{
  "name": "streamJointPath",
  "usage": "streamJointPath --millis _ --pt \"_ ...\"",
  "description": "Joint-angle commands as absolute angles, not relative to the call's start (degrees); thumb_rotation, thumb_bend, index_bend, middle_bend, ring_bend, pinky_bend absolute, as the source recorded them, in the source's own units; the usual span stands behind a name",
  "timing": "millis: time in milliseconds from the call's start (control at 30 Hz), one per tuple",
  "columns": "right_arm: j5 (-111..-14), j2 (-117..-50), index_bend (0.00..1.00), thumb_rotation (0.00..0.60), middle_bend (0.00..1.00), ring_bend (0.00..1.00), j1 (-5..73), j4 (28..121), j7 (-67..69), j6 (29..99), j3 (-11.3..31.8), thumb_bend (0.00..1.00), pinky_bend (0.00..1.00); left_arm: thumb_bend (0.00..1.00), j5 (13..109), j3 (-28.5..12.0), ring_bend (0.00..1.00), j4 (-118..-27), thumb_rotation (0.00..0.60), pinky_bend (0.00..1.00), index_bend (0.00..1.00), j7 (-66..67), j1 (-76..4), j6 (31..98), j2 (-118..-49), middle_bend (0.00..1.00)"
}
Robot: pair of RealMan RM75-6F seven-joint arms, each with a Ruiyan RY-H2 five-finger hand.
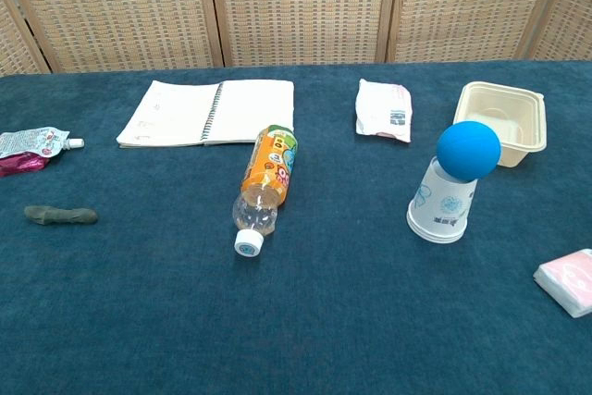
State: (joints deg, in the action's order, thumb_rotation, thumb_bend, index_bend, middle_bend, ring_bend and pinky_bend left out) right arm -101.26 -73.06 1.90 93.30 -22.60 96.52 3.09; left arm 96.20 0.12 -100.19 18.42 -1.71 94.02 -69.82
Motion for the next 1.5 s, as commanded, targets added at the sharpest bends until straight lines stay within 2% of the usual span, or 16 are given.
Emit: streamJointPath --millis 33,267,367,400,467,533,667,767,867,1067,1500 --pt "-99.64 -72.67 0.00 0.600 0.00 0.00 1.29 94.85 -25.19 95.53 3.01 0.00 0.00 0.00 96.04 0.13 0.00 -100.22 0.600 0.00 0.00 18.34 -1.74 93.68 -69.75 0.00" --pt "-95.81 -71.66 0.00 0.600 0.00 0.00 0.78 97.89 -28.08 93.40 3.34 0.00 0.00 0.00 95.00 0.15 0.00 -100.30 0.600 0.00 0.00 18.08 -2.28 91.68 -69.53 0.00" --pt "-96.49 -71.13 0.00 0.600 0.00 0.00 0.90 98.28 -27.21 93.53 3.26 0.00 0.00 0.00 90.83 -2.06 0.00 -98.67 0.600 0.00 0.01 15.03 -5.80 85.49 -70.11 0.00" --pt "-96.51 -71.10 0.00 0.600 0.00 0.00 0.99 98.19 -27.03 93.31 3.22 0.00 0.00 0.02 89.42 -3.19 0.00 -97.48 0.600 0.00 0.03 13.04 -7.45 83.14 -70.75 0.00" --pt "-96.29 -71.06 0.00 0.600 0.00 0.00 1.07 98.26 -26.92 92.93 3.15 0.00 0.00 0.12 87.95 -4.20 0.00 -95.99 0.600 0.00 0.16 11.53 -9.01 80.83 -71.45 0.00" --pt "-95.99 -71.10 0.00 0.600 0.00 0.00 1.17 98.35 -26.98 92.57 3.19 0.00 0.00 0.20 86.06 -5.18 0.00 -94.45 0.600 0.00 0.23 11.08 -10.77 77.94 -72.21 0.00" --pt "-95.34 -71.38 0.00 0.600 0.00 0.00 1.36 98.21 -27.45 91.94 3.35 0.00 0.00 0.21 82.07 -6.93 0.00 -90.79 0.600 0.00 0.33 12.06 -14.77 71.27 -73.97 0.00" --pt "-94.92 -71.59 0.00 0.600 0.00 0.00 1.52 98.14 -27.75 91.56 3.49 0.00 0.00 0.29 79.16 -7.91 0.00 -86.86 0.600 0.00 0.40 13.28 -17.87 66.23 -75.86 0.00" --pt "-94.66 -71.72 0.00 0.600 0.00 0.00 1.65 98.05 -27.84 91.25 3.53 0.00 0.00 0.34 76.45 -8.33 0.00 -82.57 0.600 0.00 0.41 13.89 -20.29 61.95 -78.30 0.00" --pt "-93.80 -71.72 0.00 0.600 0.00 0.00 1.87 97.98 -27.57 90.69 3.77 0.00 0.00 0.34 72.33 -8.37 0.00 -75.95 0.600 0.00 0.42 14.06 -23.35 56.18 -82.21 0.00" --pt "-93.35 -71.46 0.00 0.600 0.00 0.00 2.09 97.93 -26.69 90.23 3.65 0.00 0.00 0.34 70.73 -8.03 0.00 -68.46 0.600 0.00 0.45 10.85 -25.63 54.38 -86.69 0.00"
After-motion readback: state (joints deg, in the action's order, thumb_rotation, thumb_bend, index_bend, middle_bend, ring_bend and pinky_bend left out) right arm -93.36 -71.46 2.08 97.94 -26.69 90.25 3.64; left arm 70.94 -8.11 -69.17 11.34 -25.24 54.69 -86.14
